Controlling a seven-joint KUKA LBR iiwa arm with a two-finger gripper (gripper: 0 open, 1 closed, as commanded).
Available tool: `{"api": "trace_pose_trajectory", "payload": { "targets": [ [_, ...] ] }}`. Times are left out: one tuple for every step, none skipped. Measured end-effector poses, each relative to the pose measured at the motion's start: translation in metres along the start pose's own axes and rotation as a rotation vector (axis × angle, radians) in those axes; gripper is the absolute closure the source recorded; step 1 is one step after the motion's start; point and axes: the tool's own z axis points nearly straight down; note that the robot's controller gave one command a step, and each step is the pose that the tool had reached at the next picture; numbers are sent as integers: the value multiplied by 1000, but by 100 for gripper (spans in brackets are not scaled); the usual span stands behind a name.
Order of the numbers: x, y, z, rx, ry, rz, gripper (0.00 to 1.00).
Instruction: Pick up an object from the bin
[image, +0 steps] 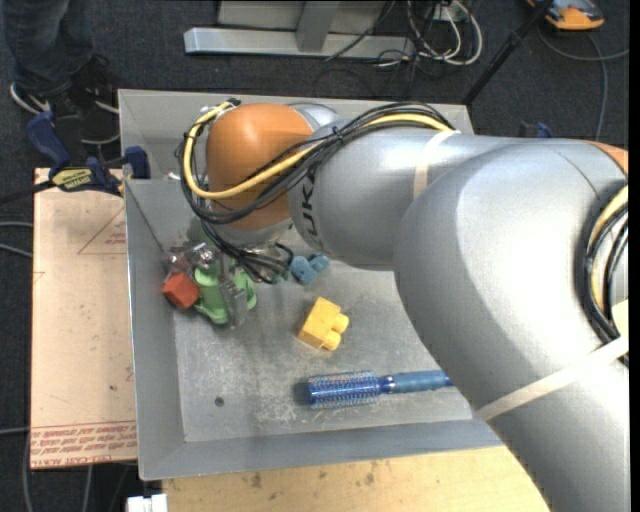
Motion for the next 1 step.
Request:
{"api": "trace_pose_trajectory", "payload": {
  "targets": [
    [-2, 27, -129, -20, -6, -493, 100]
  ]
}}
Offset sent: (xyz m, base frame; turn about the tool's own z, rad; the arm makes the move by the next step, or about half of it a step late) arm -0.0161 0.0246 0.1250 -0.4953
